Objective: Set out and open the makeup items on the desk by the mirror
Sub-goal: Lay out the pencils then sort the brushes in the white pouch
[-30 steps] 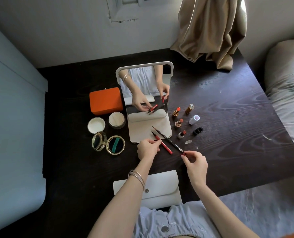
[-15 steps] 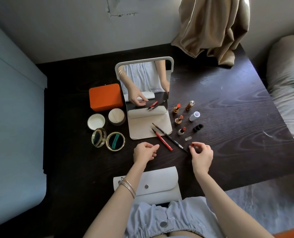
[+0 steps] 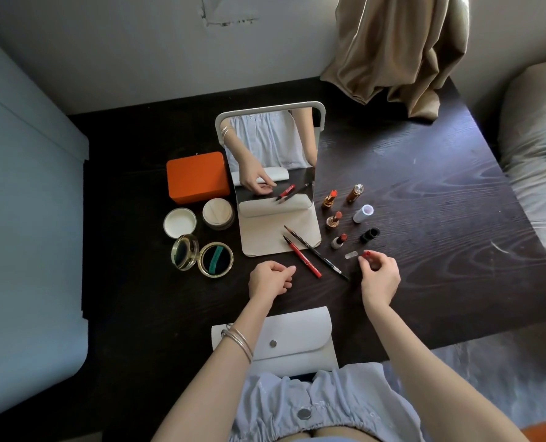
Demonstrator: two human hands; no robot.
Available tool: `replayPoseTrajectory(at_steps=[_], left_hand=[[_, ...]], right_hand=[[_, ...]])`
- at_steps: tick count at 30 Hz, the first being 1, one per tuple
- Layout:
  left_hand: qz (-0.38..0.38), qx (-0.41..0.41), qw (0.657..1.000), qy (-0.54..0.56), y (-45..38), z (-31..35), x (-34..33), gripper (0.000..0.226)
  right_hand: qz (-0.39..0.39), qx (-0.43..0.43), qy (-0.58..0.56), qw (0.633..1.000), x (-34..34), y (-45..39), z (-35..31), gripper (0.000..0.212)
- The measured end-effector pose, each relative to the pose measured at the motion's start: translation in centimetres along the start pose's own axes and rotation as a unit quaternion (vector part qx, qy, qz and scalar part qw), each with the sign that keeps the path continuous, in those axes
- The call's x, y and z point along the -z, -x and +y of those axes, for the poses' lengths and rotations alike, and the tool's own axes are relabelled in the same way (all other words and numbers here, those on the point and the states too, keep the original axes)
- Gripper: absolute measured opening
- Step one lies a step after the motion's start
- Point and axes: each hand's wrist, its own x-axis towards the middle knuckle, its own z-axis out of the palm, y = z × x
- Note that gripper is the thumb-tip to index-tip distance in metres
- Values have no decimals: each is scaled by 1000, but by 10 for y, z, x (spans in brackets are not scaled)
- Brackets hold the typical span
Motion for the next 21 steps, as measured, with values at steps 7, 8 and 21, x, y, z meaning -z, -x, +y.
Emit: replayPoseTrajectory(at_steps=[7,8,21], left_hand=[[-2,4,1000,9,-1,0,0,14],[-1,4,1000,9,-2,0,0,14],[10,4,1000,24,0,0,-1,10]], right_hand=[[-3,-27,-6,1000,-3,-5,-5,17],[0,-31,-7,1000,-3,-6,-5,17],[-4,-29,-21,999,0,-5,-1,18]])
